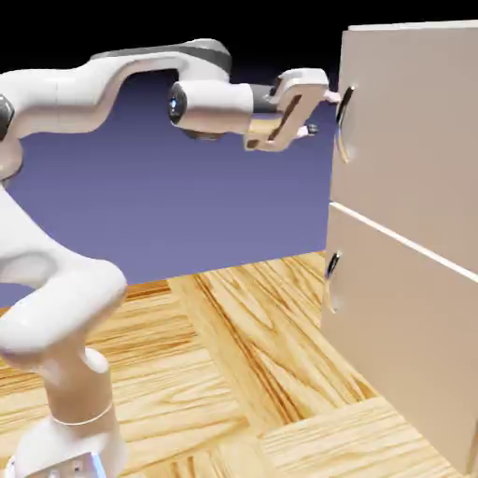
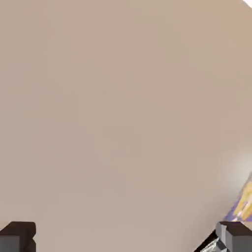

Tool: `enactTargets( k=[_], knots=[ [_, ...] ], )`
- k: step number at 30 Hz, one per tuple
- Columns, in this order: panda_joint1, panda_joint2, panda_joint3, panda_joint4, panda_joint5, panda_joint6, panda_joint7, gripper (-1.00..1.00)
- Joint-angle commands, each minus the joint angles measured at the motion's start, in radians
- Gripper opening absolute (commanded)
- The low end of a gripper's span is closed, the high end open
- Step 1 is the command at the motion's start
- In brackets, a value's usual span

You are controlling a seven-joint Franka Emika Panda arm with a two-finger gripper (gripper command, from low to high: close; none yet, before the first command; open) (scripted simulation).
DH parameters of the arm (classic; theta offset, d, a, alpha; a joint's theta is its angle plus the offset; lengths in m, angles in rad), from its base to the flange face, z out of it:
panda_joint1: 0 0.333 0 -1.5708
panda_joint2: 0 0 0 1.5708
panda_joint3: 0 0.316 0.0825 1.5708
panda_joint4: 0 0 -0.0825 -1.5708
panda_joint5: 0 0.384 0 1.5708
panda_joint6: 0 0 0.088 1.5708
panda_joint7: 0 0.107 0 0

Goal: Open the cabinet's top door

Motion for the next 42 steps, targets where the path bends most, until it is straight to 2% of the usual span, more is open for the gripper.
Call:
enactTargets(
  k=[1,12,19,20,32,42],
  knots=[
    [-0.018,-0.005,0.019,0.012,0.044,-0.001,0.023,0.0],
    [-0.214,-0.065,0.225,0.14,0.519,-0.007,0.275,0.0],
    [-0.408,-0.027,0.349,0.279,0.529,-0.022,0.282,0.0],
    [-0.408,-0.027,0.349,0.279,0.529,-0.022,0.282,-1.0],
    [-0.009,-0.052,0.026,-0.061,0.385,-0.246,0.28,-1.0],
    [0.302,-0.194,-0.333,-0.365,0.097,-0.497,0.367,-1.0]
  ],
)
